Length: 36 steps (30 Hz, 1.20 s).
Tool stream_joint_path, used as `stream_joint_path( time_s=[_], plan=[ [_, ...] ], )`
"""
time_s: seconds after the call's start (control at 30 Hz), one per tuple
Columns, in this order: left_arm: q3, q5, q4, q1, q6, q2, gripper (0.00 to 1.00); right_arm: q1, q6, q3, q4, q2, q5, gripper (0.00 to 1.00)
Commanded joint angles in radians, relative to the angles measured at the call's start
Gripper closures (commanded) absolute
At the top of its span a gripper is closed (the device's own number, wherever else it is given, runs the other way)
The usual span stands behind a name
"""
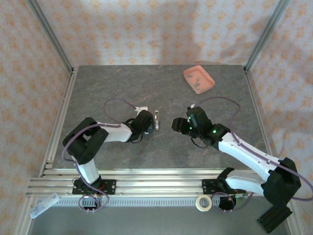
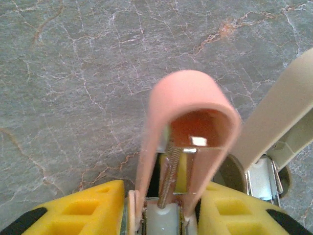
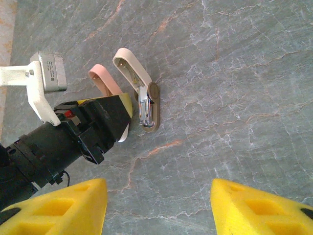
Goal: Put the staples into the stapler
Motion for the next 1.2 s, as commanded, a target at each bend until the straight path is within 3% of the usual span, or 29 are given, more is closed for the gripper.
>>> stream_joint_path(
  time_s=[0.0, 0.23, 0.7, 0.9, 1.17],
  plan=[
    [-0.002, -0.035, -0.018, 0.011, 0.009, -0.050, 0.55, 0.001, -0.017, 0.032, -0.014, -0.005, 0.000, 0.42],
    [-0.010, -0.018, -0.049, 0.011, 0.036, -0.125, 0.39, 0.000, -0.022, 0.045, -0.030, -0.005, -0.001, 0.42],
    [-0.017, -0.016, -0.208, 0.020, 0.056, -0.344, 0.20, 0.000, -0.035, 0.089, -0.073, 0.046, -0.031, 0.42],
    [-0.015, 0.041, -0.296, 0.090, 0.038, -0.424, 0.10, -0.006, -0.071, 0.143, -0.105, 0.102, -0.051, 0.42],
    [-0.068, 0.101, -0.300, 0.197, 0.027, -0.507, 0.06, -0.070, -0.182, 0.282, -0.190, 0.232, -0.093, 0.41]
  ],
)
